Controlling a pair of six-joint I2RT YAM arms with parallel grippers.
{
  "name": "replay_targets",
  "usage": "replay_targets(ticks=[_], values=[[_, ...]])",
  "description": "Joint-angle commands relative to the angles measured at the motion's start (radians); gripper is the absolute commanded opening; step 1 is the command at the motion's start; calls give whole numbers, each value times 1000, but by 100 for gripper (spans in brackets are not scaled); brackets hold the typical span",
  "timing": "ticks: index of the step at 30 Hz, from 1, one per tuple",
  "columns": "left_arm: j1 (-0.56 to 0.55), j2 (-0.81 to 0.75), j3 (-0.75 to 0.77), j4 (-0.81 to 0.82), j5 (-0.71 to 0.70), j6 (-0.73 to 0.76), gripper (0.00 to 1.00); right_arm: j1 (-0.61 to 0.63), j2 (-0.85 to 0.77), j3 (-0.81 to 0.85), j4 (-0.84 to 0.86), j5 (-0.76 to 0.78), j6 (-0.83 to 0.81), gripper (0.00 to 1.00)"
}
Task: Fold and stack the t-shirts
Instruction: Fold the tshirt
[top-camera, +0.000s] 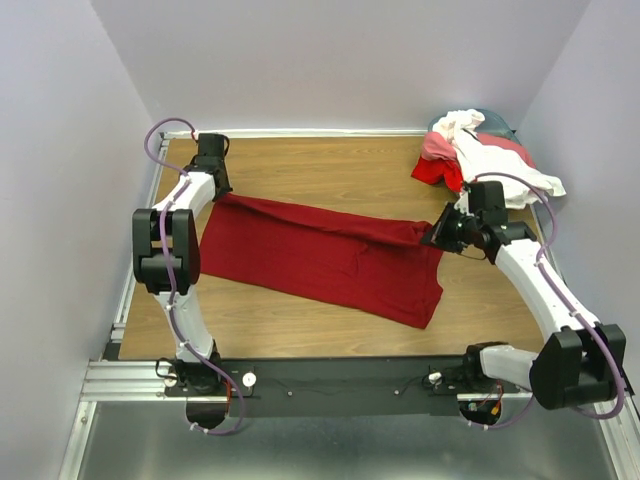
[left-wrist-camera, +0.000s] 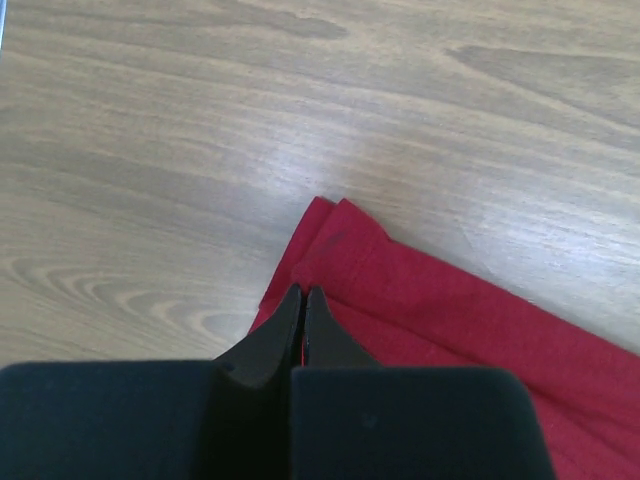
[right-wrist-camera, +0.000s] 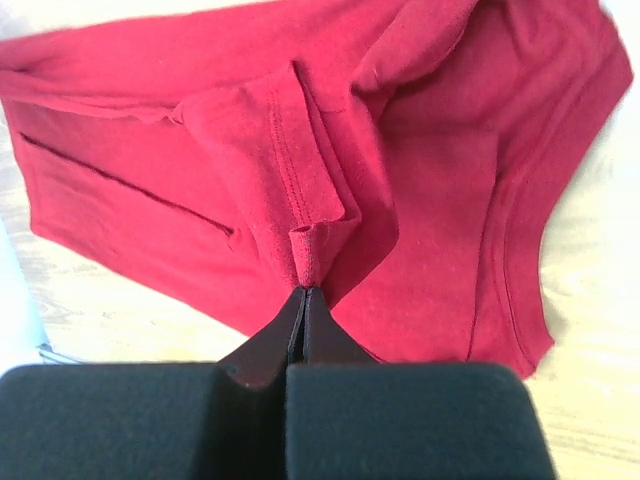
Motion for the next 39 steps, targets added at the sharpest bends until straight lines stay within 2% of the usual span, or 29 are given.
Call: replay_targets(ticks=[1, 6, 11, 14, 15, 16, 17, 19, 20, 23, 27, 28, 31, 32, 39], values=[[4, -66, -51, 32, -56, 6, 0, 8, -58, -57, 0, 0, 33, 1], [4, -102, -106, 44, -72, 3, 1, 11, -84, -87, -9, 3, 38, 1], [4, -110, -123, 15, -101, -11, 7, 23, -92, -109, -27, 14, 33, 1], [4, -120, -134, -23, -144, -37, 39, 42, -98, -126, -41, 27, 33, 1], [4, -129, -139, -36, -167, -48, 53, 51, -99, -132, -50, 43, 36, 4], [4, -137, -143, -42, -174, -48, 58, 65, -99, -132, -55, 52, 41, 4], [4, -145, -149, -48, -181, -58, 66, 100, -98, -138, -60, 64, 55, 13], [5, -166, -154, -56, -179, -68, 75, 147, -87, -142, -79, 114, 76, 24], [4, -172, -152, -60, -178, -71, 79, 199, -81, -147, -87, 133, 92, 36], [5, -197, -142, -73, -149, -79, 81, 278, -65, -159, -101, 185, 145, 48], [-13, -226, -134, -80, -110, -63, 82, 284, -40, -140, -99, 253, 159, 59], [-13, -240, -137, -77, -62, -63, 82, 284, -26, -105, -99, 268, 147, 61], [-14, -267, -165, -59, 20, -72, 82, 284, 71, -29, -81, 342, 132, 60], [-16, -290, -174, -50, 37, -80, 82, 283, 97, -15, -48, 359, 122, 57], [-30, -386, -275, -1, 146, -79, 82, 283, 371, 142, 138, 300, 58, 53]])
